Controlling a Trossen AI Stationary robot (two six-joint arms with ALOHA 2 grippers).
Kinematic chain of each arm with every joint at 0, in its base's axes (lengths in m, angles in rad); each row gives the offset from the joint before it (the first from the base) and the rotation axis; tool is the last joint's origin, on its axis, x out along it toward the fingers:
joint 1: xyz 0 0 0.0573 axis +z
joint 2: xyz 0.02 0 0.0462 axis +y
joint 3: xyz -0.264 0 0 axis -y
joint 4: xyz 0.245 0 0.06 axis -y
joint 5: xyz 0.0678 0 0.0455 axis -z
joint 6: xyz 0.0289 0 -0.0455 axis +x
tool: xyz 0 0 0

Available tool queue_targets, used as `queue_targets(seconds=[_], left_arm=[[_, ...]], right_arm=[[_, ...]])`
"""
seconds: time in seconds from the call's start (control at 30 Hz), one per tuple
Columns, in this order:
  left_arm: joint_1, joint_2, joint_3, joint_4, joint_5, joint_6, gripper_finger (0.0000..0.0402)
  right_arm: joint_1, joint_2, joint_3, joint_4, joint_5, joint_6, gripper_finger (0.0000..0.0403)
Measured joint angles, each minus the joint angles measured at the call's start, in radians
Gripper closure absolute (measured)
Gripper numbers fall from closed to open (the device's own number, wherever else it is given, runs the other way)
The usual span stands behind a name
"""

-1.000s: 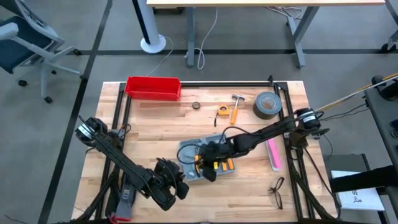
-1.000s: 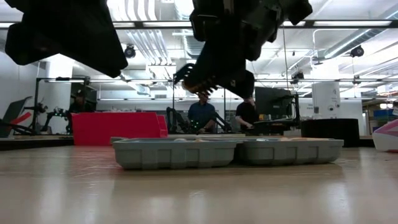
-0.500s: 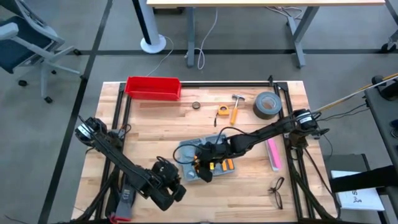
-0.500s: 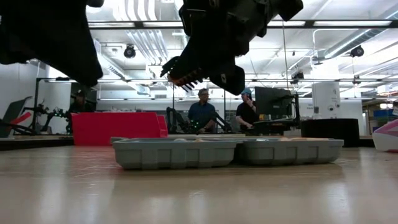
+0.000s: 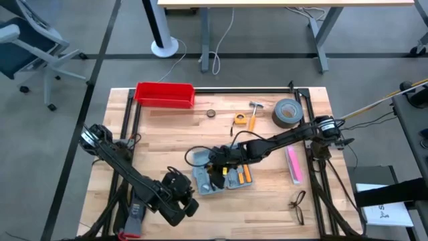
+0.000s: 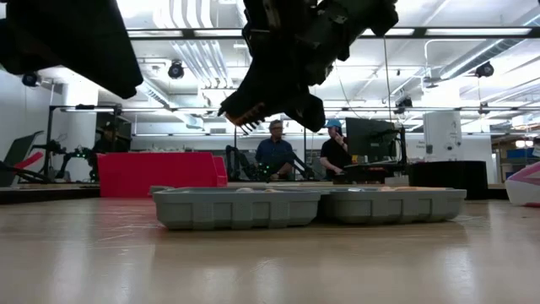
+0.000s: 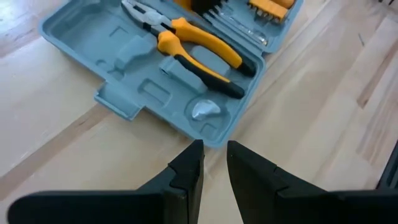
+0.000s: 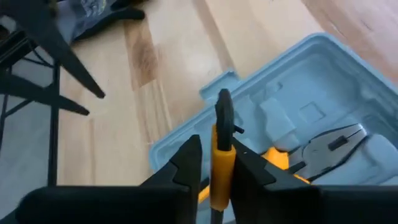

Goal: Prefit tool cases
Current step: Put the hex keys into the gray toolbox

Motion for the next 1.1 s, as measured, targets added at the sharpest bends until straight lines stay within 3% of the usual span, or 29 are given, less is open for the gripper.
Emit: queue_targets(seconds=[0.3,0.57,0.9,1.1], left_arm=[[0.000,0.000,0.000,0.000,-0.019,-0.001,0.0326],[-0.003,0.000,0.000,0.002,-0.013,-0.031,0.0326],[0.013,0.000,0.000,0.018,0.042,-0.082,0.0326],[0.078,0.022,0.000,0.099,0.111,0.015,0.0326]], right_arm=[[0.001,-0.001,0.000,0.162,-0.098,0.018,0.0285],[-0.001,-0.001,-0.001,0.062,-0.093,0.006,0.0248],[0.023,-0.012,-0.008,-0.087,-0.098,-0.098,0.0245],[0.065,-0.057,-0.070,-0.099,-0.094,-0.161,0.0248]])
